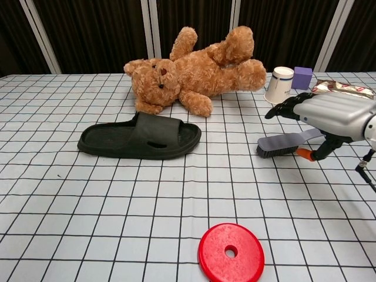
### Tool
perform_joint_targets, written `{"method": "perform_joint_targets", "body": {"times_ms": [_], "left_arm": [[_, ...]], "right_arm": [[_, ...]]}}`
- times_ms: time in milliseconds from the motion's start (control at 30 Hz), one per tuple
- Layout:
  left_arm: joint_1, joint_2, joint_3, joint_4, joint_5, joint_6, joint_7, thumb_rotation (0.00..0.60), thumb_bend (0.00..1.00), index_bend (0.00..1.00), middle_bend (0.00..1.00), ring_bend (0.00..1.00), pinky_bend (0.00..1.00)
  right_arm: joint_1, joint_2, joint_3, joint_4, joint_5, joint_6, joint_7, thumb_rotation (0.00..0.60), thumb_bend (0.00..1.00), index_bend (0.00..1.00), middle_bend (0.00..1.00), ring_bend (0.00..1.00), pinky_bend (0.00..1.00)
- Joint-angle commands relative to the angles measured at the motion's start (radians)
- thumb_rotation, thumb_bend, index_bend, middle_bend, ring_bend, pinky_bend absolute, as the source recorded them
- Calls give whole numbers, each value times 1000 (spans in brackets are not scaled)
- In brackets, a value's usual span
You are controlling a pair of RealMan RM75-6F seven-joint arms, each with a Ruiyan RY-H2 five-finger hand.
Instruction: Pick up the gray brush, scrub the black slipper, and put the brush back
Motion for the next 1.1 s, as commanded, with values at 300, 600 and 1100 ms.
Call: {"method": "perform_joint_targets", "body": {"times_ms": [300, 600, 1100], "left_arm": [[-10, -10, -9, 14, -29, -20, 19, 600, 112, 0, 0, 0, 3], [-6, -13, -12, 10, -37, -7, 40, 600, 115, 0, 0, 0, 3], [0, -9, -15, -1, -45, 6, 48, 600, 114, 0, 0, 0, 3]], "right_arm": [[78, -38, -12, 75, 64, -108, 35, 600, 454, 171, 151, 81, 19], [117, -59, -18, 120, 62, -127, 75, 600, 454, 199, 167, 91, 24], [140, -68, -44, 178, 23, -95, 137, 600, 454, 314, 261, 171, 101]]}}
